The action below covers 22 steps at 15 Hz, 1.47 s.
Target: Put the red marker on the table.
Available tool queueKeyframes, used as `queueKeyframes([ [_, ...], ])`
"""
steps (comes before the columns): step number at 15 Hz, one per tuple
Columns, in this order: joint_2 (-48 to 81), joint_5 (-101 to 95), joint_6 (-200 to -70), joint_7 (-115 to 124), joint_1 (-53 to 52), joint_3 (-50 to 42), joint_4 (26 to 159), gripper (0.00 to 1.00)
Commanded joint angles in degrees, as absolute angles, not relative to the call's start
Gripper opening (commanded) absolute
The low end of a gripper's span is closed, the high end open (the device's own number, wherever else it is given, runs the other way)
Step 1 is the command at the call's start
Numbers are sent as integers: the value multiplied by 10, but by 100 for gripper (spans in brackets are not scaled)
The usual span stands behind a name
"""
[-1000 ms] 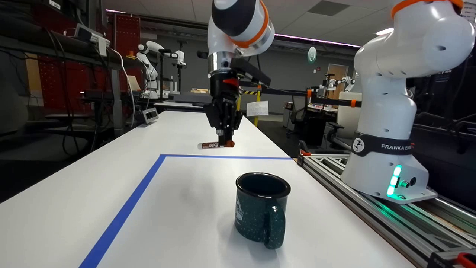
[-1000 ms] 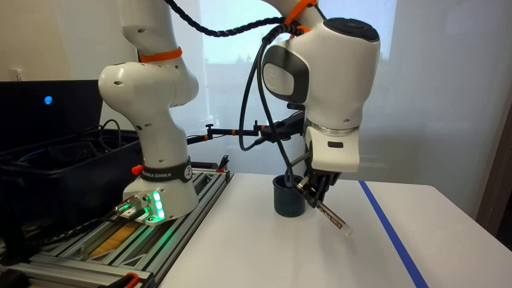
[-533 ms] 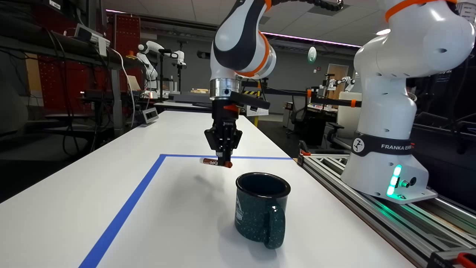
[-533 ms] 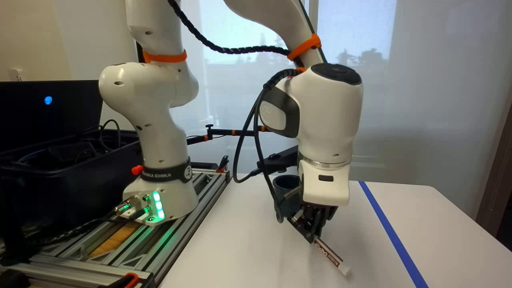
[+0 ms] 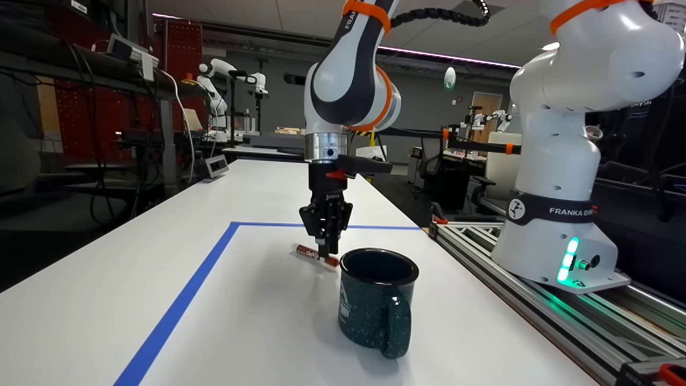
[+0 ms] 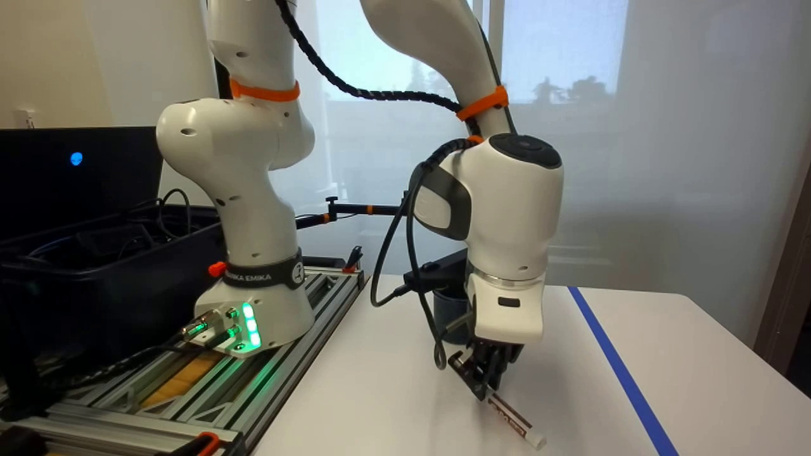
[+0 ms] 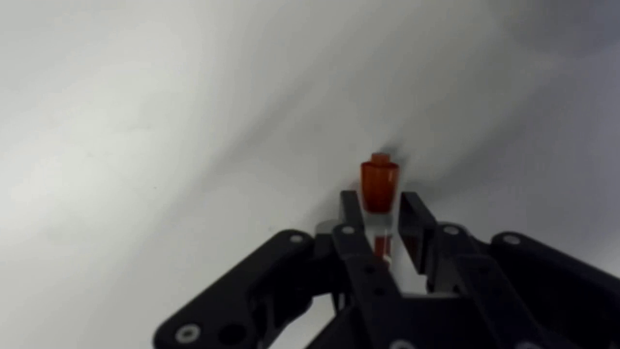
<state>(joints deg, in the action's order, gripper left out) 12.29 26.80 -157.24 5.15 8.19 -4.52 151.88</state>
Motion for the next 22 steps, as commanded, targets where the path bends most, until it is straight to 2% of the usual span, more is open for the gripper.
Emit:
queueKeyframes([
  [1, 93, 234, -1563, 62, 78, -49, 1541, 59],
  [5, 11, 250, -1456, 66, 81, -40, 1557, 91],
  [7, -21, 282, -1352, 59, 80, -34, 1551, 100],
  [9, -63, 261, -1258, 62, 74, -43, 1539, 100],
  [14, -132, 202, -1164, 73, 72, -44, 1513, 100],
  [22, -133, 219, -1178, 62, 66, -46, 1506, 100],
])
